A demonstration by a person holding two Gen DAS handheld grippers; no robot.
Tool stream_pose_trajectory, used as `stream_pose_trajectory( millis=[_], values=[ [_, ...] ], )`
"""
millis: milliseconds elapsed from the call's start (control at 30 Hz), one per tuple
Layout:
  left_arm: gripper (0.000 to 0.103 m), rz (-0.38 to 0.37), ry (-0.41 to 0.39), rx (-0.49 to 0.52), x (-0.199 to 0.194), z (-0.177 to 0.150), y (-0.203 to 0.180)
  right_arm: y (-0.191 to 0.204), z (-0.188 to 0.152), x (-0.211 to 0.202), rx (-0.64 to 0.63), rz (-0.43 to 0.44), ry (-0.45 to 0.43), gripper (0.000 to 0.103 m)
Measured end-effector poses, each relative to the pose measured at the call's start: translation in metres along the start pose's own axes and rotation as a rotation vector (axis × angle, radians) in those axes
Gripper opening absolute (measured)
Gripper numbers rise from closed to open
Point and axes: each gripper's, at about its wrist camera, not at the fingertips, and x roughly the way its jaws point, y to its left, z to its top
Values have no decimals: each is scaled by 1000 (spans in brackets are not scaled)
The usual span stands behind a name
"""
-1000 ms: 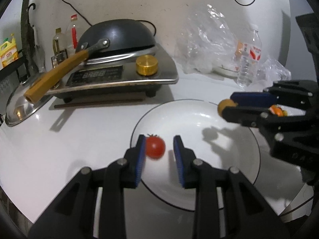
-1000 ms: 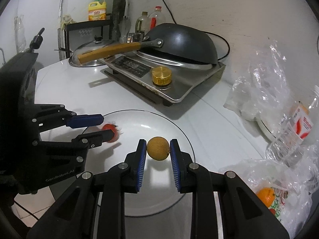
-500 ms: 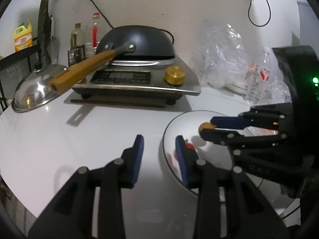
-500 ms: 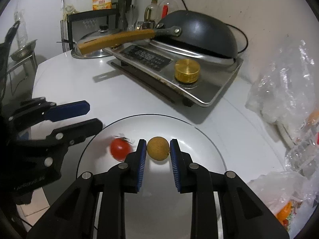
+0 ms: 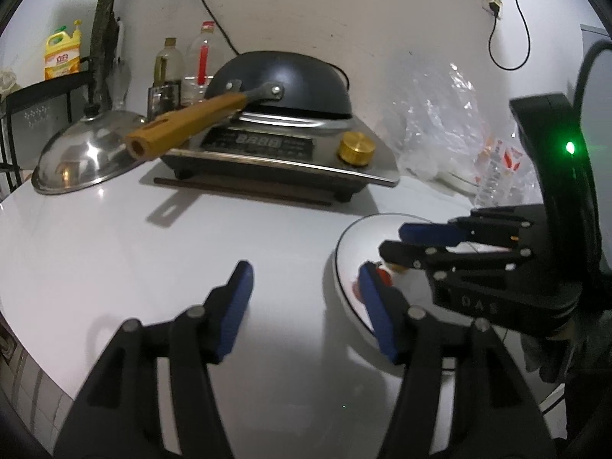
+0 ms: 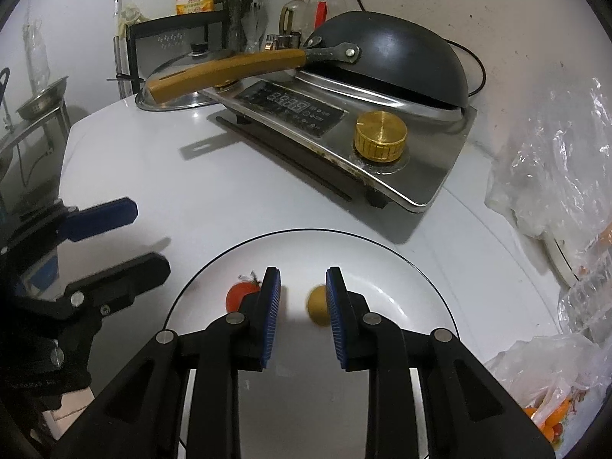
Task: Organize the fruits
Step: 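Open the left gripper to drop the tomato while the right gripper releases the yellow fruit onto the plate, then move both open grippers back to the fruit on the plastic bag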
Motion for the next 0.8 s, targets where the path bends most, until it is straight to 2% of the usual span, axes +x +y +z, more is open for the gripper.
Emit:
stream_pose_trajectory(
  millis=[333, 800],
  values=[
    [60, -14, -8, 10, -17, 2, -17, -4, -9, -34, 18, -22, -55, 26],
    [60, -55, 5, 31, -40, 4, -65, -21, -43, -91, 44, -46, -110, 27]
  ],
)
